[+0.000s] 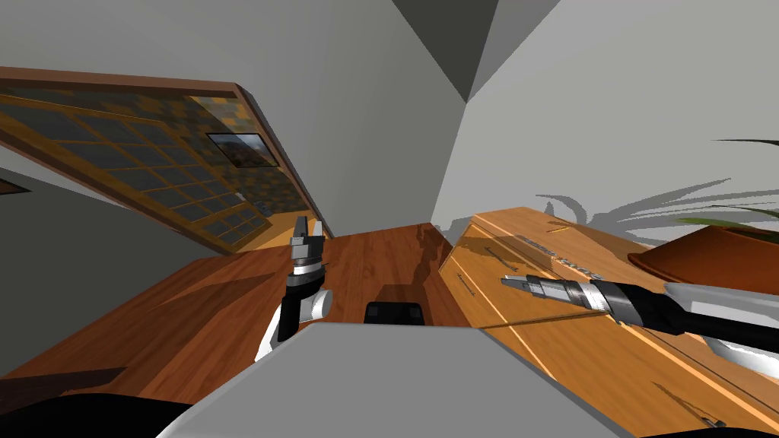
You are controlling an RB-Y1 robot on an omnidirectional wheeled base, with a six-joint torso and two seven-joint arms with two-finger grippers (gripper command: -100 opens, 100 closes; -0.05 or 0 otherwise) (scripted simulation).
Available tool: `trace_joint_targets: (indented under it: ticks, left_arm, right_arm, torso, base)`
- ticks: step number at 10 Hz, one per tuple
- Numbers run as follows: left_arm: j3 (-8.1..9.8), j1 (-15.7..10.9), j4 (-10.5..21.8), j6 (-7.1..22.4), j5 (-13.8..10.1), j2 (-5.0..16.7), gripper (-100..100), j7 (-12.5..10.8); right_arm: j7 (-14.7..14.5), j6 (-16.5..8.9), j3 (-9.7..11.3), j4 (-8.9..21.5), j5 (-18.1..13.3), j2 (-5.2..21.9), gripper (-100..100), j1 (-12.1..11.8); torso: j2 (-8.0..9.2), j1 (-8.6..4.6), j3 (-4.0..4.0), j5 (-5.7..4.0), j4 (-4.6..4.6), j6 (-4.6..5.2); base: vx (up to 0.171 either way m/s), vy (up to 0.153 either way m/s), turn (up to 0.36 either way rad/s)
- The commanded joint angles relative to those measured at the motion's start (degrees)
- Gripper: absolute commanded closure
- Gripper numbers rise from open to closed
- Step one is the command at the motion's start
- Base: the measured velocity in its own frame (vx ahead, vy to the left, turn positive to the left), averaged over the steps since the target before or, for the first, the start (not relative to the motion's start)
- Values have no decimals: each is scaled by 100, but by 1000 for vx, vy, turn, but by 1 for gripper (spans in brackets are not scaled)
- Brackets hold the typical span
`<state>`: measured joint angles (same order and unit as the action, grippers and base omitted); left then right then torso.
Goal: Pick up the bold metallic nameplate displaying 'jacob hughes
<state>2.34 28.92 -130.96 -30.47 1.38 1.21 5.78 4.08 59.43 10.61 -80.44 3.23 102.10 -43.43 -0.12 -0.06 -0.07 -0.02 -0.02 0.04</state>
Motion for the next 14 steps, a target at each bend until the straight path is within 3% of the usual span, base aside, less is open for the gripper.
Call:
trace_joint_targets:
  ticks: [1,2,5,7,8,9,10,11,12,13,14]
  left_arm:
    - [0,0,0,0,0,0,0,0]
    - [0,0,0,0,0,0,0,0]
    - [0,0,0,0,0,0,0,0]
    - [0,0,0,0,0,0,0,0]
    - [0,0,0,0,0,0,0,0]
    - [0,0,0,0,0,0,0,0]
    - [0,0,0,0,0,0,0,0]
    - [0,0,0,0,0,0,0,0]
    - [0,0,0,0,0,0,0,0]
    - [0,0,0,0,0,0,0,0]
    - [0,0,0,0,0,0,0,0]
  right_arm:
    - [-58,-27,128,286,-88,286,-100,-62]
    - [-58,-27,128,302,-88,438,-100,-62]
    - [-148,-55,377,737,-266,1021,-100,-184]
    - [-148,-55,377,841,-165,1110,-100,-184]
    - [-148,-55,377,841,-266,1110,-100,-184]
    - [-192,-75,505,1076,-354,1392,-100,-255]
    - [-192,-75,505,1076,-354,1403,-100,-255]
    - [-233,-98,632,1286,-442,1661,-100,-334]
    - [-233,-98,720,1286,-368,1661,-100,-334]
    - [-233,-98,653,1286,-442,1661,-100,-334]
    - [-271,-123,758,1468,-526,1883,-100,-420]
  torso:
    - [0,0,0,0,0,0]
    - [-2,-1,-1,1,0,-3]
    - [-10,-10,-6,-3,-2,-1]
    - [-11,-5,-6,-1,-3,-2]
    - [1,-4,0,-3,0,1]
    - [12,-1,7,-2,3,2]
    - [3,-8,3,-1,2,-1]
    - [-1,-9,0,-3,0,0]
    - [-10,-13,-5,-3,-2,0]
    - [-9,-17,-5,-6,-2,1]
    - [3,-10,1,-5,0,1]
  base:
    - [41,-16,68]
    - [45,-26,51]
    - [70,-39,56]
    - [47,-24,20]
    - [6,-9,-8]
    - [43,-36,49]
    - [51,-43,48]
    - [74,-53,48]
    - [67,-57,32]
    - [26,-30,4]
    - [41,-45,50]
